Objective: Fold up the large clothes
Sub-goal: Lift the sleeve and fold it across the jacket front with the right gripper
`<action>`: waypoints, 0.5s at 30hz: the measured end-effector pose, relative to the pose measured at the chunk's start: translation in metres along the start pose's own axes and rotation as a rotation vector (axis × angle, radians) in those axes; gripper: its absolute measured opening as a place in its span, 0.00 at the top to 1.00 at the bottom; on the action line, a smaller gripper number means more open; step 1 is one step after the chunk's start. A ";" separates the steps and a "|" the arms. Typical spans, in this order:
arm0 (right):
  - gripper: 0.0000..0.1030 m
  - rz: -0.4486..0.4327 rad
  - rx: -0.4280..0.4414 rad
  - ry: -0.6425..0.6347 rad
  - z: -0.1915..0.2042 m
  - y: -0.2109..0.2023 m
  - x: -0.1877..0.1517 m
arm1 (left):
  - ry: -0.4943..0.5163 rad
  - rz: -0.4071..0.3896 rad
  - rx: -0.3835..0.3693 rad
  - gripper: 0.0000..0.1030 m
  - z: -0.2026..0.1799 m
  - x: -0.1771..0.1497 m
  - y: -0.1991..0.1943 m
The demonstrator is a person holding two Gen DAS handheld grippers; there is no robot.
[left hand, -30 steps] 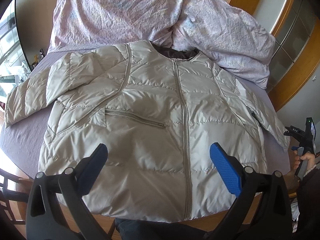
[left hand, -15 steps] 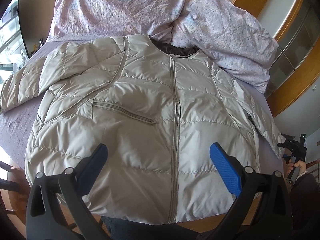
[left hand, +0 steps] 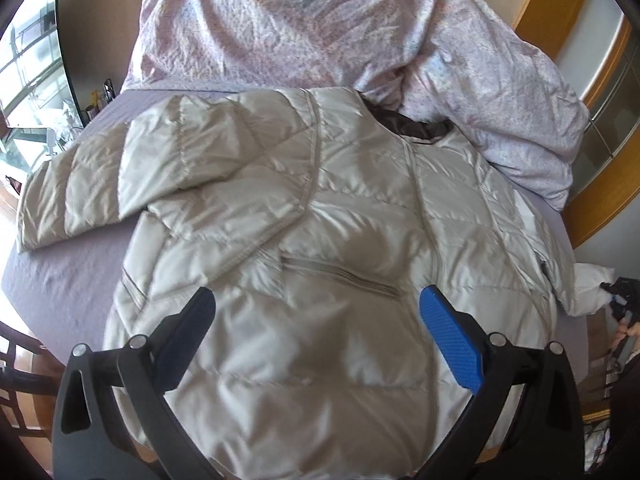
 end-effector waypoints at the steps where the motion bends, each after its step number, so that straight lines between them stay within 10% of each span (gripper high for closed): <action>1: 0.86 -0.001 0.006 -0.016 0.013 0.001 0.002 | 0.002 -0.006 0.008 0.02 0.006 0.006 0.001; 15: 0.86 0.106 0.106 -0.460 0.281 0.045 -0.071 | -0.019 0.012 -0.003 0.02 0.064 0.035 0.010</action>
Point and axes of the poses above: each gripper's, at about its wrist camera, not at the fingertips, and y roughly the way its jaws point, z to its left, x to its top, the point moved 7 cm from there along y, roughly the way its jaws point, and after that the axes turned 9 degrees about -y, right-handed, at the moved point
